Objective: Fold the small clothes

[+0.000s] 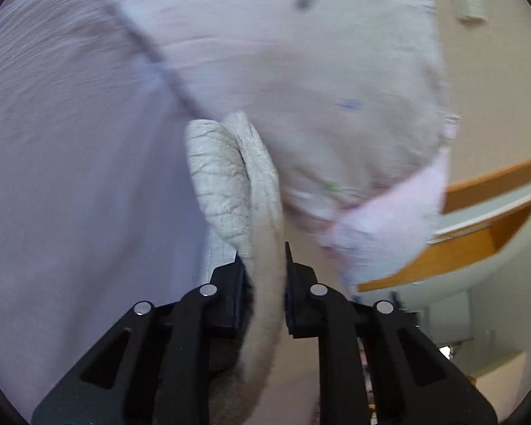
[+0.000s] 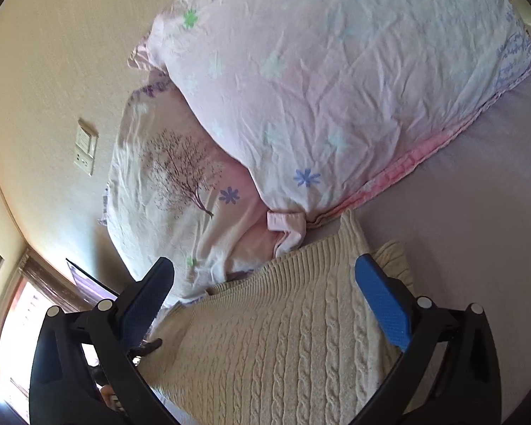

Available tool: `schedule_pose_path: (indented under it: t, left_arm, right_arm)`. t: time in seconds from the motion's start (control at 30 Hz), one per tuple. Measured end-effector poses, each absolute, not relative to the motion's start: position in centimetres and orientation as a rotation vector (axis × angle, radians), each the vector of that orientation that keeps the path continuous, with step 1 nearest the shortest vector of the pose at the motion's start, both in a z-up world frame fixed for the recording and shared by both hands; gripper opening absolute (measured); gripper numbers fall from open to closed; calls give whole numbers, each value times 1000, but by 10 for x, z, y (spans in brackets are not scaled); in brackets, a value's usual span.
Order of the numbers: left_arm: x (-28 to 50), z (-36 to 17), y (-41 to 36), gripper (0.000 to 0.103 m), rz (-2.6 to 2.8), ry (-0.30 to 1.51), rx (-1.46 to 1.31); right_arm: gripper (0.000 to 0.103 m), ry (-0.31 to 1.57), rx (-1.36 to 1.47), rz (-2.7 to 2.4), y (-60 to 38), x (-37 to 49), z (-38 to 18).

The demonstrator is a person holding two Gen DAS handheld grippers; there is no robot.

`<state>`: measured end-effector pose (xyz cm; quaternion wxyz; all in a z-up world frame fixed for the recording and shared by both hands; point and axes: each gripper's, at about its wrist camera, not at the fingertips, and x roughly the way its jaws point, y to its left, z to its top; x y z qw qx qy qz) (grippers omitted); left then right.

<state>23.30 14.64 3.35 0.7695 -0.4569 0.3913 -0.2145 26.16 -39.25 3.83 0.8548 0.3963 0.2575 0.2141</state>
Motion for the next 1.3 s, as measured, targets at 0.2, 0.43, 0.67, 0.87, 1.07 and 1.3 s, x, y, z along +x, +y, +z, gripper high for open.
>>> schedule_pose_path:
  t: [0.2, 0.43, 0.67, 0.87, 1.07, 1.3]
  left_arm:
    - [262, 98, 2, 13, -818, 749, -961]
    - [314, 28, -160, 24, -1083, 1062, -1128]
    - [286, 78, -77, 76, -753, 818, -708]
    - [290, 37, -56, 78, -507, 1000, -482]
    - [297, 7, -90, 80, -514, 1092, -411]
    - [297, 5, -91, 62, -530, 1027, -457]
  right_arm:
    - [102, 459, 811, 409, -413, 248, 53]
    - [102, 507, 752, 326, -436, 251, 53]
    - [102, 631, 781, 410, -440, 260, 46]
    - [102, 892, 769, 367, -420, 289, 10]
    - [82, 968, 771, 414, -408, 295, -7]
    - [42, 957, 850, 465, -405, 295, -19]
